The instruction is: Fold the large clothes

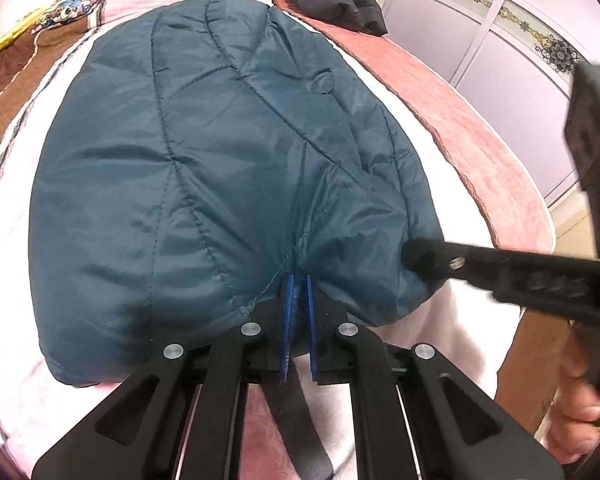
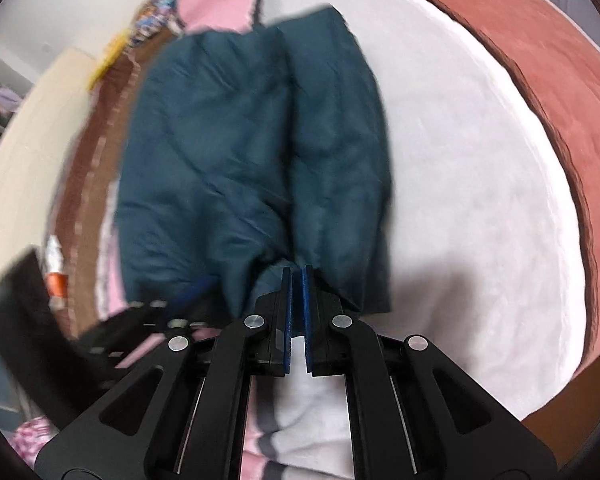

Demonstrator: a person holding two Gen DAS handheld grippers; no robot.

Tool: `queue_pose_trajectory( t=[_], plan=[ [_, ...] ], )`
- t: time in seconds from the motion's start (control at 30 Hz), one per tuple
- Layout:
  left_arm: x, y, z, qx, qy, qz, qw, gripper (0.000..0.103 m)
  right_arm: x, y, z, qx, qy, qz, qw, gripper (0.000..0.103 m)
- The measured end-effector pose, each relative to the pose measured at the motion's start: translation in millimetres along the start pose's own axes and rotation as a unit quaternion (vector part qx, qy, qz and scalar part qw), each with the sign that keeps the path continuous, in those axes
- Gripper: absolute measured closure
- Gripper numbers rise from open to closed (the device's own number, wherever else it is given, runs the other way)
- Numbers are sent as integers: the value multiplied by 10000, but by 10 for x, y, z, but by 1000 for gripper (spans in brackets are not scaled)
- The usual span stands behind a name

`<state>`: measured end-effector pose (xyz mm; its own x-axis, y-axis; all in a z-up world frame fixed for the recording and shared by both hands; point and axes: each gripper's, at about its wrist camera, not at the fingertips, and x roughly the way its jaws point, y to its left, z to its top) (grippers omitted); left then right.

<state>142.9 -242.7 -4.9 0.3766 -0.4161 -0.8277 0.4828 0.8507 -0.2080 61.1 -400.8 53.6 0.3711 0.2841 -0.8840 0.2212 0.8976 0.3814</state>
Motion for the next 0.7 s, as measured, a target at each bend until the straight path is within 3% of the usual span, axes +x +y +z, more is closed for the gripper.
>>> queue_pose_trajectory(
  t=[0.1,0.7],
  plan=[
    [4,58,15,-71,24,-96,9999,95,203,-79,19,93,96,-219,9997,97],
    [123,150,15,-32,162,-139,9998,95,473,-211,1,215,52,-194,9996,98]
  ],
)
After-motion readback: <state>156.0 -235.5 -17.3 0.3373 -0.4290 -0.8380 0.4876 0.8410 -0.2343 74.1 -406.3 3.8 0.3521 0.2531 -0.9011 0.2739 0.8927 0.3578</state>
